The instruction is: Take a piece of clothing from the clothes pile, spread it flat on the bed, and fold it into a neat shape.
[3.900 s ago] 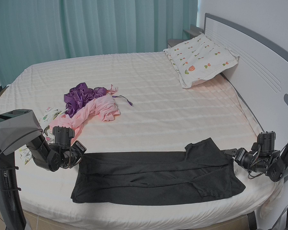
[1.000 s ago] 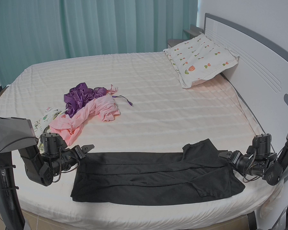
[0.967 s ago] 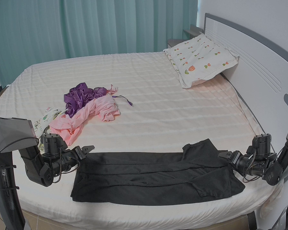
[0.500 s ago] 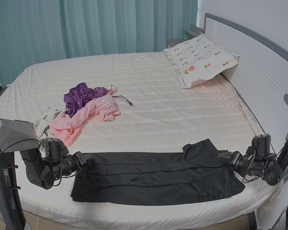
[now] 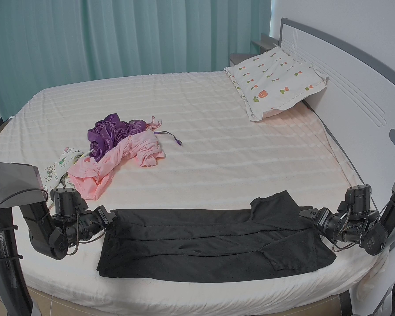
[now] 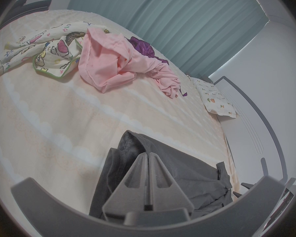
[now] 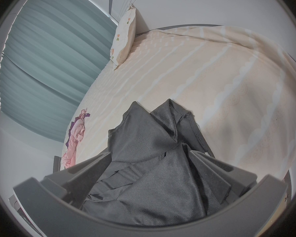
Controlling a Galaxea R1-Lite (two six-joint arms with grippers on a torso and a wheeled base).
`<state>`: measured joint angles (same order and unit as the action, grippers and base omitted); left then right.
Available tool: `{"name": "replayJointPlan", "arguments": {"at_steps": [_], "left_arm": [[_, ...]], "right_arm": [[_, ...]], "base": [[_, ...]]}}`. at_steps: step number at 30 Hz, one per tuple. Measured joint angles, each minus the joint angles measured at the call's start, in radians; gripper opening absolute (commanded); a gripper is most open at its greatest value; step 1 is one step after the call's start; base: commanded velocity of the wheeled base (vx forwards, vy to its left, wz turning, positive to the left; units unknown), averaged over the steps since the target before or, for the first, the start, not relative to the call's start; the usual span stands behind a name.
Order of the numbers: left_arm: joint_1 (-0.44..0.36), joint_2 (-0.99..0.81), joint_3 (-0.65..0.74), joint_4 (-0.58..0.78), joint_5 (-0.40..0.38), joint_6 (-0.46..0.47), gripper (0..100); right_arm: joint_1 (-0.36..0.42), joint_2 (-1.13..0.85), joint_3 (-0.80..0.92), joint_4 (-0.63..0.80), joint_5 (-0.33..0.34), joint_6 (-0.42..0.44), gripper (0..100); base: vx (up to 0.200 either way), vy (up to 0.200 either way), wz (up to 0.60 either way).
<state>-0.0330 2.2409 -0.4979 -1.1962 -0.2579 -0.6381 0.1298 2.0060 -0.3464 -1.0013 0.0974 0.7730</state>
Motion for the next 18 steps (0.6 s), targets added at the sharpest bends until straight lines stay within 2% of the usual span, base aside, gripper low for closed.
{"name": "replayJointPlan", "arguments": {"at_steps": [3, 12, 18], "left_arm": [[0.002, -0.021, 0.008, 0.001, 0.0, -0.002, 0], [0.001, -0.086, 0.026, 0.005, -0.001, -0.036, 0], [-0.002, -0.113, 0.026, 0.005, 0.0, -0.06, 0]], "right_arm": [[0.0, 0.0, 0.0, -0.001, -0.001, 0.009, 100], [0.019, 0.007, -0.013, -0.05, -0.002, 0.113, 100], [0.043, 0.052, -0.044, -0.053, -0.039, 0.137, 100]], "base": [[0.0, 0.0, 0.0], [0.0, 0.0, 0.0], [0.0, 0.0, 0.0]]}}
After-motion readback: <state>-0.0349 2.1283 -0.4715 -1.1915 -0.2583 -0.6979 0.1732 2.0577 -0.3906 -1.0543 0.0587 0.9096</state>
